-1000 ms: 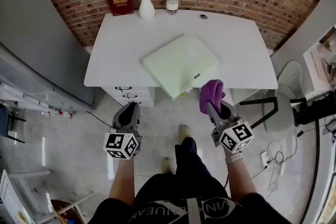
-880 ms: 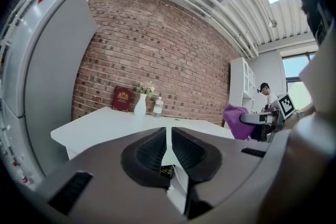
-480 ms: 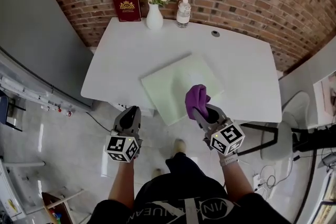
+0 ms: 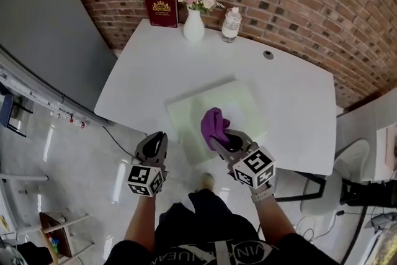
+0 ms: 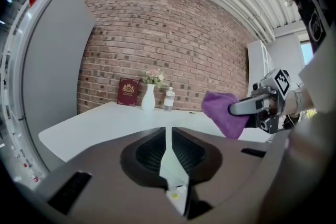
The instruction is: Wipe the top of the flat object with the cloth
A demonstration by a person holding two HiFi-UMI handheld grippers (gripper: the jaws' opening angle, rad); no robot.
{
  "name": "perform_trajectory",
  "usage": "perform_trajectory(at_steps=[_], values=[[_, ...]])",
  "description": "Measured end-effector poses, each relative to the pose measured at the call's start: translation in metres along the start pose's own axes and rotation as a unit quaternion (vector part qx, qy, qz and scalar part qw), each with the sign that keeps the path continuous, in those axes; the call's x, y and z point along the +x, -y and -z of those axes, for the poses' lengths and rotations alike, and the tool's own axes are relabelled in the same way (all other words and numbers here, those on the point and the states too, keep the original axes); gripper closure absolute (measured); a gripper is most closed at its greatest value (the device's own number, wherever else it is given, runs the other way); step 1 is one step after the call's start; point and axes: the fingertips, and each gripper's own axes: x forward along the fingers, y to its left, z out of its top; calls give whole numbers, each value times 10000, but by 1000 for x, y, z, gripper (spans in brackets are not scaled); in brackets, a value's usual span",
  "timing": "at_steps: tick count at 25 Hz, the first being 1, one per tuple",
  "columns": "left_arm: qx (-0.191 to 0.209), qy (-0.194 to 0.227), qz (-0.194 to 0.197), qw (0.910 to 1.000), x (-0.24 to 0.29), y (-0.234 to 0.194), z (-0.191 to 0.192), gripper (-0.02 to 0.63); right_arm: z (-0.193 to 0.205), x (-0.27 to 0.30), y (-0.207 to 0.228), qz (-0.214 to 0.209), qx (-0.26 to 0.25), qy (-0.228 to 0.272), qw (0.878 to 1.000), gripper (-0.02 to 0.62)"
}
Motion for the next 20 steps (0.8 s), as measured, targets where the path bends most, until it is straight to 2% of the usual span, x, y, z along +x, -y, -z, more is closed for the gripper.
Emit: perform_trajectory(at_steps=[4,6,9,14,18,20], values=[[110,-92,64,9999,18,0,2,572,-1,35,7,-156,-293,-708,9969,528],[103,-144,96,9998,26,-3,3,572,-7,54,7,-284,-406,-804,9955,528],[128,-250,143,9995,37,-11,5,572,-20,82,2,-510,-278,-776,9953,528],[384,-598,381,9967,48,-18,20,571,-23,127,-1,-620,-434,-1283,9888,528],[362,-606,486,9963,47,-28,21,571,-34,150,-14,-931,10,-1088,9897,528],[348,-616,539,9960,48,-32,19,572,-23,160,-11,-932,281,-1292,9868,528]])
